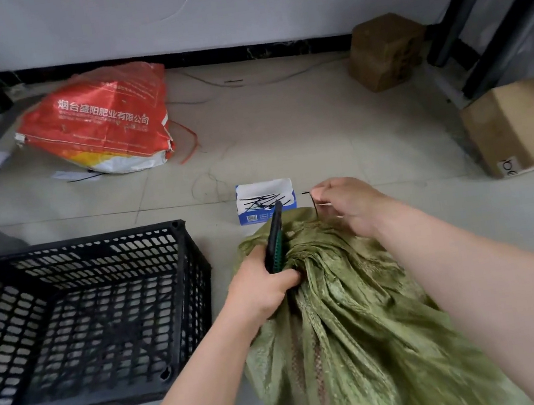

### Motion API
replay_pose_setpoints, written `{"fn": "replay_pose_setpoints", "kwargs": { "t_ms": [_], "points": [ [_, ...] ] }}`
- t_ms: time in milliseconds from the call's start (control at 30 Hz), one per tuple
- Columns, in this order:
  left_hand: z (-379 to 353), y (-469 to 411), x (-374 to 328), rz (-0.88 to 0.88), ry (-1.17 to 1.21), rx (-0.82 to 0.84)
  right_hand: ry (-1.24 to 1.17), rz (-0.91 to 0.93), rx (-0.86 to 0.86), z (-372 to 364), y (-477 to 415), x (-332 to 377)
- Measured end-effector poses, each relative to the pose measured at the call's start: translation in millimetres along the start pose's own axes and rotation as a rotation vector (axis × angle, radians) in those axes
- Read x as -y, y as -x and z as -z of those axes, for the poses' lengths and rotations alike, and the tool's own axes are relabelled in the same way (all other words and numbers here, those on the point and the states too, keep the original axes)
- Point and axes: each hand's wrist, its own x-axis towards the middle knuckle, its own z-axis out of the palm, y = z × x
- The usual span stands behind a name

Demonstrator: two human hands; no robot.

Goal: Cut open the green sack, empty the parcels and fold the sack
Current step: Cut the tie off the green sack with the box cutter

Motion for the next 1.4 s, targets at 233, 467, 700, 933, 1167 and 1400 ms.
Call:
{"fn": "replay_pose_setpoints", "kwargs": {
  "t_ms": [233, 467, 700, 933, 1167, 1400],
  "points": [
    [-12, -32, -29, 0.068, -0.168, -0.105, -0.146, 0.012, -0.147, 14, -66, -2],
    [-20, -53, -46, 0.138, -0.350, -0.151, 0.187, 0.212, -0.005, 21, -103, 9],
    [-25, -72, -40, 0.127, -0.344, -0.224, 0.342, 0.228, -0.029, 5, -159, 5],
    [-19, -76, -32, 0.104, -0.261, -0.198, 0.603, 0.241, 0.043, -27, -218, -10],
    [-16, -71, -27, 0.158, -0.224, -0.192, 0.850, 0.242, 0.112, -61, -250, -29],
    [-11, -73, -20, 0.197, -0.239, -0.164, 0.936, 0.231, 0.097, -78, -268, -31]
  ]
}}
